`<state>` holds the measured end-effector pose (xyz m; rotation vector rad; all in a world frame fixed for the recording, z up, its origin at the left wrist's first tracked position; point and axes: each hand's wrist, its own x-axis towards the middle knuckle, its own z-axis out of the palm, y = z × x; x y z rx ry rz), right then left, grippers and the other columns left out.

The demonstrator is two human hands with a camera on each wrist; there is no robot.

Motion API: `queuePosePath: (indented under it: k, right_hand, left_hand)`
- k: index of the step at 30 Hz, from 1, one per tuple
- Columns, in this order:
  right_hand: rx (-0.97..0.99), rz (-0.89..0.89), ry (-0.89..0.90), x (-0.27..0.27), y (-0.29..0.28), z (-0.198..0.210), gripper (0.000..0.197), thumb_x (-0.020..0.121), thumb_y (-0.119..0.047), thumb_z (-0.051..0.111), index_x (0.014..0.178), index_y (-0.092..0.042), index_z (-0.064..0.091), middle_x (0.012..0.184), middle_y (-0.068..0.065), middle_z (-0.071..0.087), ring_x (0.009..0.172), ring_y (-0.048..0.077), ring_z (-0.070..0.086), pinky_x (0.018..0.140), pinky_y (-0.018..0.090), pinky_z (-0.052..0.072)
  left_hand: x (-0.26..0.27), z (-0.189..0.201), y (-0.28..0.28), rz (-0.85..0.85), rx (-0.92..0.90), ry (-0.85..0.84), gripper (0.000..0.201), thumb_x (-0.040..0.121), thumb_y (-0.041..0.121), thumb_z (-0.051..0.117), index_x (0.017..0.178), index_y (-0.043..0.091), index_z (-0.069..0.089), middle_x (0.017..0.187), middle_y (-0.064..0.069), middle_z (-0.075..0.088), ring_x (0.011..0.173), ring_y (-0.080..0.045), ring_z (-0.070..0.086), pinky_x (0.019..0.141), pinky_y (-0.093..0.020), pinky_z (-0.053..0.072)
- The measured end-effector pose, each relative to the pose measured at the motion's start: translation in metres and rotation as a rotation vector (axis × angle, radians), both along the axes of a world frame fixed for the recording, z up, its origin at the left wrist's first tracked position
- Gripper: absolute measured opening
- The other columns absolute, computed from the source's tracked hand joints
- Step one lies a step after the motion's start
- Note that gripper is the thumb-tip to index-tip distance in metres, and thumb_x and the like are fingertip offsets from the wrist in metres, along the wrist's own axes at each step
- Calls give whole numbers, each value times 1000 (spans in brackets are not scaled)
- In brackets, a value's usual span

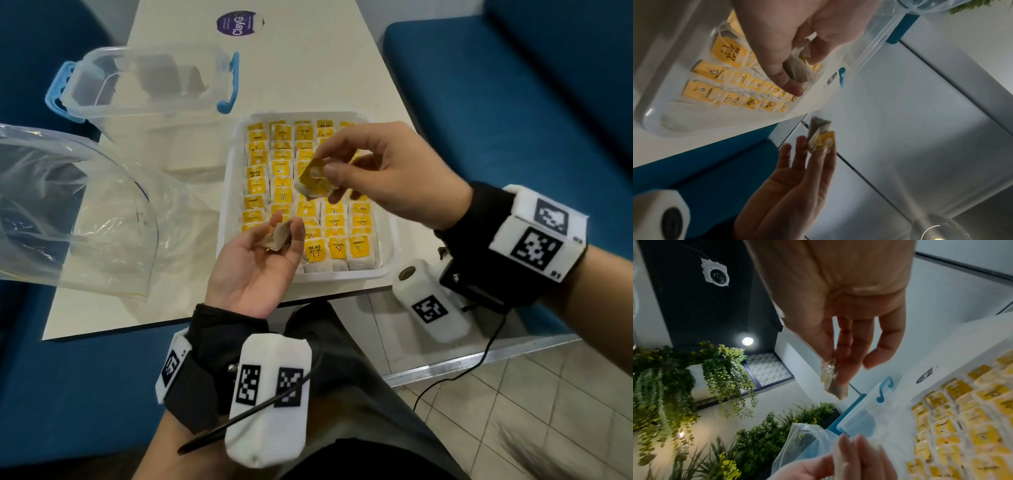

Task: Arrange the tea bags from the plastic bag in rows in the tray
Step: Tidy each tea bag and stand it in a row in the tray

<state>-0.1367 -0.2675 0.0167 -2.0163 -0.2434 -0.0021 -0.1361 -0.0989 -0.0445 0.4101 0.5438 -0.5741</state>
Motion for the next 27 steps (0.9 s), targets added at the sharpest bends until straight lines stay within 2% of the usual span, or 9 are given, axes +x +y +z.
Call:
queuePosePath:
  k: [3,7,10,13,17,20,22,25,27]
  right_hand:
    - [7,17,98,0,-6,-1,16,94,-3,48,94,-17,56,81,-4,55,61,13,68,53,22,50]
    - [104,52,199,-1,-6,-4,24,94,1,45,87,-19,57,83,4,54,64,17,70,54,25,53]
    - [159,49,247,-1,-7,-7,24,91,4,49,88,-17,60,83,3,55,65,18,70,54,24,53]
    - [199,50,249,1,-8,-7,15,88,-1,57,88,-15,59,92,12,57,68,22,71,52,25,54]
    - [79,1,188,2,-8,-6,14,88,-9,60,84,-22,63,92,11,62,59,10,66,48,24,53]
    - [18,-2,194,5,-10,-6,17,89,-9,58,82,-24,60,88,4,58,74,17,67,60,32,59]
    - [-52,28,224,8,-13,-6,16,89,-6,57,82,-20,60,96,8,58,82,21,68,65,33,59]
    - [-150,65,237,12,-15,-5,16,88,0,55,86,-14,63,107,13,56,80,22,68,64,26,59]
    - [-221,74,229,15,-14,-5,20,85,3,55,91,-14,64,103,6,53,77,22,66,59,21,57]
  left_hand:
    - [0,-1,5,3,1,-9,21,97,10,39,91,0,56,83,-19,60,79,-25,58,63,-27,58]
    - [0,-2,9,5,0,-9,20,96,9,39,91,1,56,79,-19,61,78,-24,57,62,-27,58]
    - [0,-2,10,9,3,-12,20,95,9,39,92,1,56,78,-19,61,78,-23,58,62,-26,58]
    - [0,-2,11,7,3,-22,15,89,6,43,92,0,57,78,-19,61,77,-24,58,62,-26,57]
    - [0,-3,12,16,0,-10,16,90,7,43,96,0,57,82,-20,61,79,-24,58,59,-27,57]
    - [1,-4,13,19,-5,-13,20,81,5,48,98,0,56,82,-20,61,79,-25,59,59,-27,57]
    - [1,-4,14,24,-11,-18,26,75,4,49,99,0,56,81,-20,61,79,-25,59,58,-27,57]
    - [0,-4,13,27,-27,-20,27,75,4,48,101,1,54,78,-20,62,76,-25,59,59,-27,56]
    - [0,-4,13,27,-34,-17,26,76,4,48,102,1,53,76,-19,62,73,-25,60,60,-26,57]
